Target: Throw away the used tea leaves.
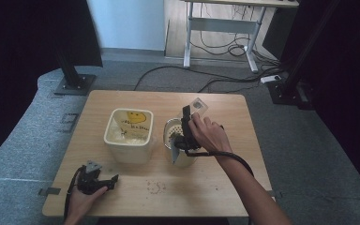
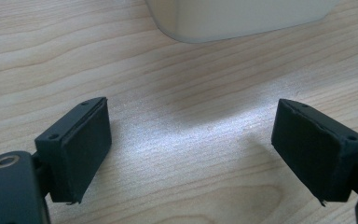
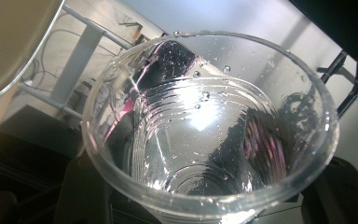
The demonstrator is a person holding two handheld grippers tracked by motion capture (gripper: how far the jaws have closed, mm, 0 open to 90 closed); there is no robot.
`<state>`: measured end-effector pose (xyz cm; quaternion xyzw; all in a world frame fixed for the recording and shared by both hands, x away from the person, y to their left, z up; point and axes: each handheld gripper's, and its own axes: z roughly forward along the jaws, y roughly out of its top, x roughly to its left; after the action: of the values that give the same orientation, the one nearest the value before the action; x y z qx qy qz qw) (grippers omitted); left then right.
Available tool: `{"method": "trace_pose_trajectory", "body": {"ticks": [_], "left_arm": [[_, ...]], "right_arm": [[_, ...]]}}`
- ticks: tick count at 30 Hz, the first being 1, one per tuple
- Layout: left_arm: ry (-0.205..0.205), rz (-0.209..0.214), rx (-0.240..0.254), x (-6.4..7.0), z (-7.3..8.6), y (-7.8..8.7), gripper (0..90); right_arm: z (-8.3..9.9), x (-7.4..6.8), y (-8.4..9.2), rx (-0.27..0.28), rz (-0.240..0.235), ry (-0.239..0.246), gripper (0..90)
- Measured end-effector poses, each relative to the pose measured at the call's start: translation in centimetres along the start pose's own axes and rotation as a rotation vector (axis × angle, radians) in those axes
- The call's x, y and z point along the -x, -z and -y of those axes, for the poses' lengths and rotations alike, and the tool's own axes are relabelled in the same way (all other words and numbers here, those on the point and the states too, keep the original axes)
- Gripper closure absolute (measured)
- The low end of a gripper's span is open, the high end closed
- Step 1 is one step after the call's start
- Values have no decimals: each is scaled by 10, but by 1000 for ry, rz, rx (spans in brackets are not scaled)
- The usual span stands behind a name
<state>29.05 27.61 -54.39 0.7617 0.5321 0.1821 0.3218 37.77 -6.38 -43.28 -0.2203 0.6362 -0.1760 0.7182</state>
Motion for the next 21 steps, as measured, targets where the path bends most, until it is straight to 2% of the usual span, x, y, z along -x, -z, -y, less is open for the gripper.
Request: {"method": "trace_pose_trajectory", "body": {"ticks": [1,2,3,4,5,6,7,8,9,10,11,12,15,16,18,19,21], "left_arm": [[2,0,0,0,0,0,120],[1,0,0,0,0,0,120],[1,0,0,0,0,0,120],[0,0,-1,0,0,0,120],[0,0,-1,0,0,0,120],[-1,-1,-1,0,0,0,120],[-2,-2,0,0,0,0,120],[-2,-2,0,0,0,0,120],[-3,-2,-1,0,0,0,120],[-3,-2,-1,0,0,0,120],[-2,-2,0,0,0,0,120],[-2,-3,0,0,0,0,120],[-4,-3,-1,1,0,0,120],[-6,-5,-3,1,0,0,120],[-7,-5,-3,1,0,0,120],[-6,-5,-2,1,0,0,121],[-8,-4,-3,2,0,0,121]], "right_arm": [[0,0,0,3,-13,-30,403],[1,5,0,12,-52,-99,403],[1,5,0,12,-52,-99,403],[2,8,-1,22,-78,-156,403],[4,10,-1,22,-118,-247,403],[11,15,-2,42,-186,-426,403],[14,17,-2,48,-228,-512,403],[14,17,-2,48,-228,-512,403],[22,19,-3,72,-286,-668,400],[22,19,-3,72,-286,-668,400],[26,19,-3,83,-311,-726,399],[31,18,-4,100,-347,-835,396],[45,16,-6,137,-428,-1088,391],[52,16,-6,152,-458,-1205,391],[64,15,-7,183,-505,-1392,391],[69,13,-8,203,-529,-1468,391],[76,9,-10,230,-573,-1579,387]]}}
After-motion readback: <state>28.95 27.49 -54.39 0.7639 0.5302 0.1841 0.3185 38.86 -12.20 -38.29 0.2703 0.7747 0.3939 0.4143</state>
